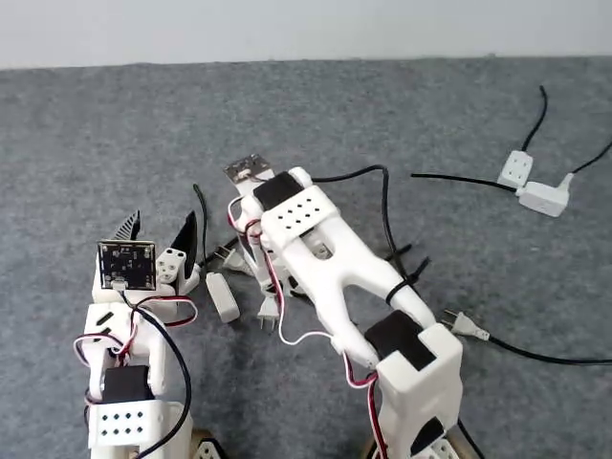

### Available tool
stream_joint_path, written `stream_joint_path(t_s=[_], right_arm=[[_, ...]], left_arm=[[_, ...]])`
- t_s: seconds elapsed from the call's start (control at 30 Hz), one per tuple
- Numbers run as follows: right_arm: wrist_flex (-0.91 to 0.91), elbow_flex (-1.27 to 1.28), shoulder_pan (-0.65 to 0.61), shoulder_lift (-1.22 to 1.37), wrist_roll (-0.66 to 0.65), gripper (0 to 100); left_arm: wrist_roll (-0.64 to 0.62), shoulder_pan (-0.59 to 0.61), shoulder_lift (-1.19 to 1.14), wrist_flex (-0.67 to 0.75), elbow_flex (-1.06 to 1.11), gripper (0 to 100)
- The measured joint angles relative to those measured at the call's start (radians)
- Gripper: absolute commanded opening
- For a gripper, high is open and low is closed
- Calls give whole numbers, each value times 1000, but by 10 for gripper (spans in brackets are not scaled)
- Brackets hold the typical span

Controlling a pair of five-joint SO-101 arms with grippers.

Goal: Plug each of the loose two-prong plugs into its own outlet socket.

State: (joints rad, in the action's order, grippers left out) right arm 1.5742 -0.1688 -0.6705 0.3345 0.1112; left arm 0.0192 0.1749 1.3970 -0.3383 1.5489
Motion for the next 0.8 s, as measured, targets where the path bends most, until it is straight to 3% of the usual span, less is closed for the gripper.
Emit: stream_joint_path(t_s=[0.8], right_arm=[[-149, 2, 17, 11, -23, 8]], left_arm=[[0, 0, 0, 0, 0, 261]])
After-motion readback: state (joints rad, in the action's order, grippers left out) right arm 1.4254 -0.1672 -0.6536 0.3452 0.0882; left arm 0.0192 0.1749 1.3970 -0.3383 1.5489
